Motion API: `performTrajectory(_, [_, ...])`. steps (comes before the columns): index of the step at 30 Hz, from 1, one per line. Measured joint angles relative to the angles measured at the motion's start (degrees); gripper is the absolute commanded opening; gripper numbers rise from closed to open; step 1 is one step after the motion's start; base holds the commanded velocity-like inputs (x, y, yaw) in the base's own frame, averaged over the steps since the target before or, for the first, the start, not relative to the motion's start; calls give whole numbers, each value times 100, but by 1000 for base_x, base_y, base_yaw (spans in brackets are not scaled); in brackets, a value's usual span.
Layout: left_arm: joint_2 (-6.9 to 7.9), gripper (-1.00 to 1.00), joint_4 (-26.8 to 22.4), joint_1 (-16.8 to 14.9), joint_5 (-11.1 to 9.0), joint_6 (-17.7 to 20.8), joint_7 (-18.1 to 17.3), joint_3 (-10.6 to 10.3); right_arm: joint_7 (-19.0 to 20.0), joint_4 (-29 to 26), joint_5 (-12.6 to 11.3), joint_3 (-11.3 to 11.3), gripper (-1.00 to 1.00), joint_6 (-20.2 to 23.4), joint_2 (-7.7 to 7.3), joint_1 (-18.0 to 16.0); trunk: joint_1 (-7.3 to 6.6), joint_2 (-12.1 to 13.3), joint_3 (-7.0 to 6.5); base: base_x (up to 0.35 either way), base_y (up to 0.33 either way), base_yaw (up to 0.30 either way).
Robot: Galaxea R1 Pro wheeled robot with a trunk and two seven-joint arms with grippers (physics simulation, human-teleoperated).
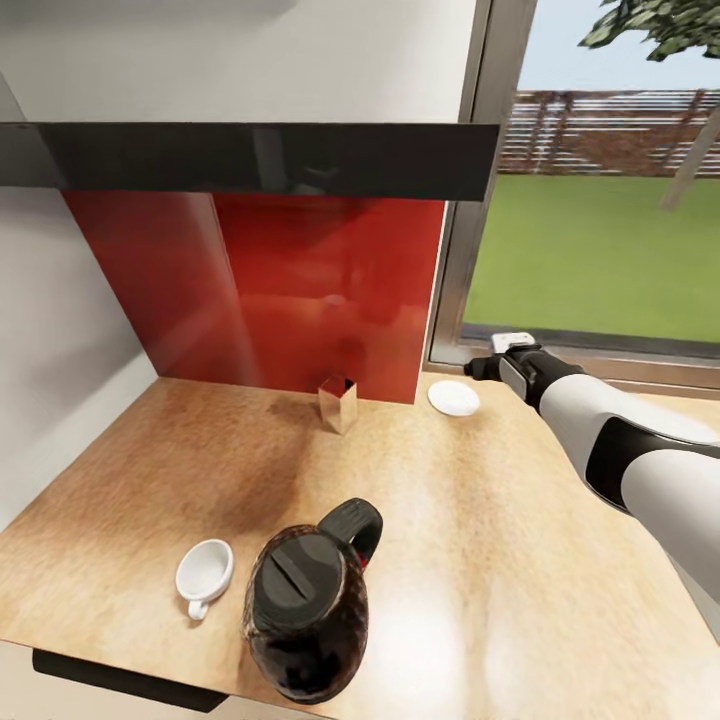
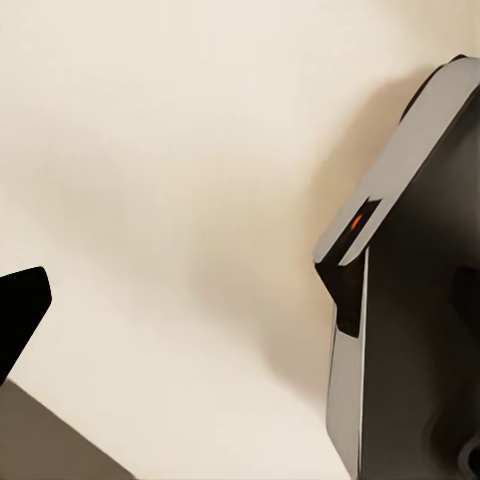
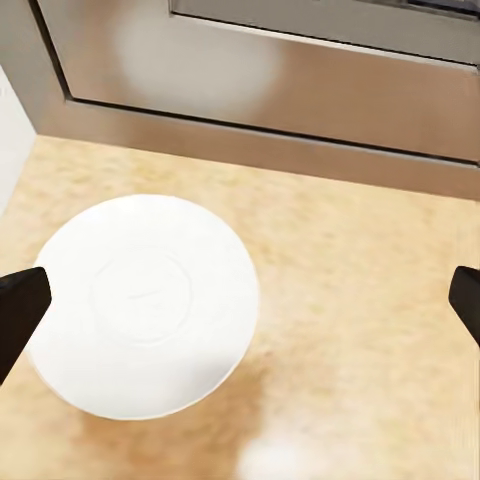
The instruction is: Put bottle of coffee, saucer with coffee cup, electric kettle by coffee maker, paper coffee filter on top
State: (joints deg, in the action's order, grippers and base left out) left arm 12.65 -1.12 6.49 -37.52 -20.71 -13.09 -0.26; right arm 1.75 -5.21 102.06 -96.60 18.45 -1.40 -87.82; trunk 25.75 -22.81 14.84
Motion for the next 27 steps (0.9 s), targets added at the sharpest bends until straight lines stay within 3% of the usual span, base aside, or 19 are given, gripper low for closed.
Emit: performTrajectory(27, [0, 100, 1, 0, 4, -1, 0, 3, 8, 34, 3, 5, 100, 98, 42, 0, 0, 0, 248, 0, 0, 0])
